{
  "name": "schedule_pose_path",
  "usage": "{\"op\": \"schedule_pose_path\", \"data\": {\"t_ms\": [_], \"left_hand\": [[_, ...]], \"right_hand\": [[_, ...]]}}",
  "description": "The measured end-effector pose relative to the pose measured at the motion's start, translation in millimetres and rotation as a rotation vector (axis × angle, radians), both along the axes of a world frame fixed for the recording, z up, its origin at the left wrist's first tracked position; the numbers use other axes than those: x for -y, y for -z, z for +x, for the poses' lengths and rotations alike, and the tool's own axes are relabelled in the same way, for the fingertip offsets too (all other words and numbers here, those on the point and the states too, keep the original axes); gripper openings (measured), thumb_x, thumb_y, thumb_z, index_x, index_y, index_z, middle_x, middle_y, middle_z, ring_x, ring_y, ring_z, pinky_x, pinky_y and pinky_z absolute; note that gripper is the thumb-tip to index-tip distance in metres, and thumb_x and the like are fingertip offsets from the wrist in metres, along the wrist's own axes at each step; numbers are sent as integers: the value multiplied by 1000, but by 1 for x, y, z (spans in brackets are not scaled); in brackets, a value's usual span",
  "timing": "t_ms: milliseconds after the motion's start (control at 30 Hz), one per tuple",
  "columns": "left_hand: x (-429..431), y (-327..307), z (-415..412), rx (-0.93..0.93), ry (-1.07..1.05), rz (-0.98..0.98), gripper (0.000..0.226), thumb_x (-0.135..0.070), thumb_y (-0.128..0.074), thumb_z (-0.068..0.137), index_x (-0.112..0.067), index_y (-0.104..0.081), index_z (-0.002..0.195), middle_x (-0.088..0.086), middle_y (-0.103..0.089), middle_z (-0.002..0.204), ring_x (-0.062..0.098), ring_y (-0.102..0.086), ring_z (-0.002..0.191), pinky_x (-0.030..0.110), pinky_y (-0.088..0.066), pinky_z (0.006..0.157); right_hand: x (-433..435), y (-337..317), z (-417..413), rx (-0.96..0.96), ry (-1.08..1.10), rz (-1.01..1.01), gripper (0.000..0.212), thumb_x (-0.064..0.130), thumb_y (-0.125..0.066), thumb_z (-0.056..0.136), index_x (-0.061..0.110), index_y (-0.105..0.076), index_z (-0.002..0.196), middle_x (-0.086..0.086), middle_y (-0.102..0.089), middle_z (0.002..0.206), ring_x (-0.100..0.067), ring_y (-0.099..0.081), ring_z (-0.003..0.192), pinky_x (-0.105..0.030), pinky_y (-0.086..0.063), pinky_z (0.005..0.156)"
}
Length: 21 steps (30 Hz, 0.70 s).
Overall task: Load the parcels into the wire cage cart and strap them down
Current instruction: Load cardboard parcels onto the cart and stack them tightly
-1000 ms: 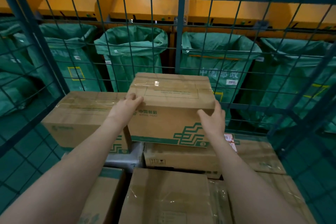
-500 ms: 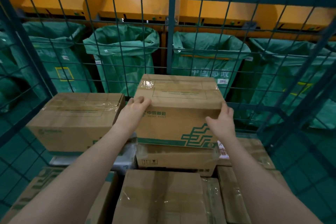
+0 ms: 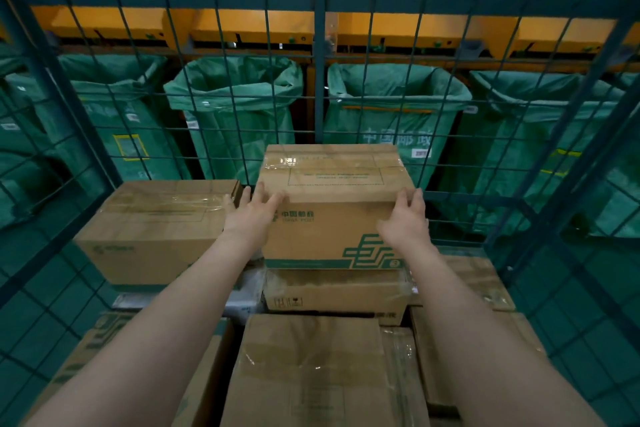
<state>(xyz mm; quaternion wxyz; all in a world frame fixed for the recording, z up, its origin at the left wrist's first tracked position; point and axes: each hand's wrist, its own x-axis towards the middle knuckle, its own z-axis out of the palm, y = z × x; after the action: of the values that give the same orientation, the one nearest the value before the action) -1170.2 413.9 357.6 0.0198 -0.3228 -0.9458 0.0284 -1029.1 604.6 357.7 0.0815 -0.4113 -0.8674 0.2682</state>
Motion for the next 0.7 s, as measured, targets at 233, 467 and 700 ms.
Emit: {"op": "schedule_pose_path", "data": {"t_ms": [233, 467, 700], "left_hand": [[12, -60, 33, -50, 13, -67, 75, 4, -44, 90, -27, -11, 150, 14, -5, 157, 33, -6, 145, 52, -8, 115], [49, -96, 80, 43, -12, 151, 65, -3, -48, 88, -26, -29, 145, 13, -31, 148, 31, -26, 139, 49, -19, 114], [100, -86, 159, 507, -15, 665, 54, -4, -55, 86, -25, -41, 135, 8, -46, 134, 23, -60, 89, 31, -50, 66]], "right_hand": [[19, -39, 15, -1, -67, -9, 74, 11, -50, 88, 18, -13, 152, -9, -3, 158, -28, -4, 145, -45, -14, 118], [61, -73, 63, -54, -129, -94, 66, 14, -50, 90, 21, -23, 150, -9, -19, 156, -30, -28, 138, -42, -33, 110], [120, -78, 141, -179, 15, -235, 48, 17, -55, 90, 15, -47, 137, -12, -50, 137, -23, -54, 106, -31, -43, 95]]}}
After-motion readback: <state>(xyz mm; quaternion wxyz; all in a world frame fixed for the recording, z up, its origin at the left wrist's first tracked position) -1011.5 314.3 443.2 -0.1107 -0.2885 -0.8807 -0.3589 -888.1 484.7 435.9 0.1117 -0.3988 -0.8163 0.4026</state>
